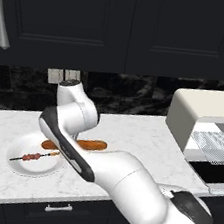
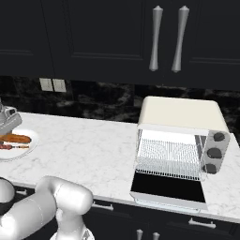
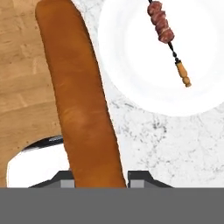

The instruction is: Pick up the kebab skewer and baguette bread, and place them inside the toaster oven. Close the toaster oven door and start by setting the timer.

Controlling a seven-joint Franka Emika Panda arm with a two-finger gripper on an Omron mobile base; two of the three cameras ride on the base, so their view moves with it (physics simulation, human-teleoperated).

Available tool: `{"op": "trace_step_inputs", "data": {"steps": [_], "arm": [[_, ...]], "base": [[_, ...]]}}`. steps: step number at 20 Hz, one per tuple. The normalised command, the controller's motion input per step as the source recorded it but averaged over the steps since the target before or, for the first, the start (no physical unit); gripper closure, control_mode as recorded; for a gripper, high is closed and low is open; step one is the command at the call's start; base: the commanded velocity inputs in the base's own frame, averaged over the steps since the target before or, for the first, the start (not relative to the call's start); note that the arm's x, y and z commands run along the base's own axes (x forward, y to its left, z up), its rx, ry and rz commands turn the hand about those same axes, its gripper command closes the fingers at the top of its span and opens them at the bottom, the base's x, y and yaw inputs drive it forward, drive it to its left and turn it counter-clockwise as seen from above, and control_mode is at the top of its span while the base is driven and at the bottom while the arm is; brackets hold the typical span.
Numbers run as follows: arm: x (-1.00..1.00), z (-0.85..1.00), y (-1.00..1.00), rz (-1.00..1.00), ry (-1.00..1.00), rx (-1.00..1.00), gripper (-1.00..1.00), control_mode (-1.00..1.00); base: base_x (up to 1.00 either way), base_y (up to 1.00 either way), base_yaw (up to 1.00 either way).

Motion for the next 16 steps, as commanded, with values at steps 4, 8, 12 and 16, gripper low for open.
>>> {"op": "trace_step_inputs", "data": {"steps": [4, 8, 12, 16], "arm": [[-0.23, 0.07, -1.00, 0.00, -0.13, 0.00, 1.00, -1.00], [-0.08, 0.36, -1.00, 0.00, 0.09, 0.01, 1.00, -1.00], [-0.32, 0.28, -1.00, 0.00, 0.00, 0.00, 1.00, -1.00], [-0.42, 0.23, -1.00, 0.03, -0.03, 0.00, 1.00, -1.00]], "base": [[0.00, 0.00, 0.00], [0.00, 0.00, 0.00], [0.00, 0.00, 0.00], [0.00, 0.00, 0.00]]}}
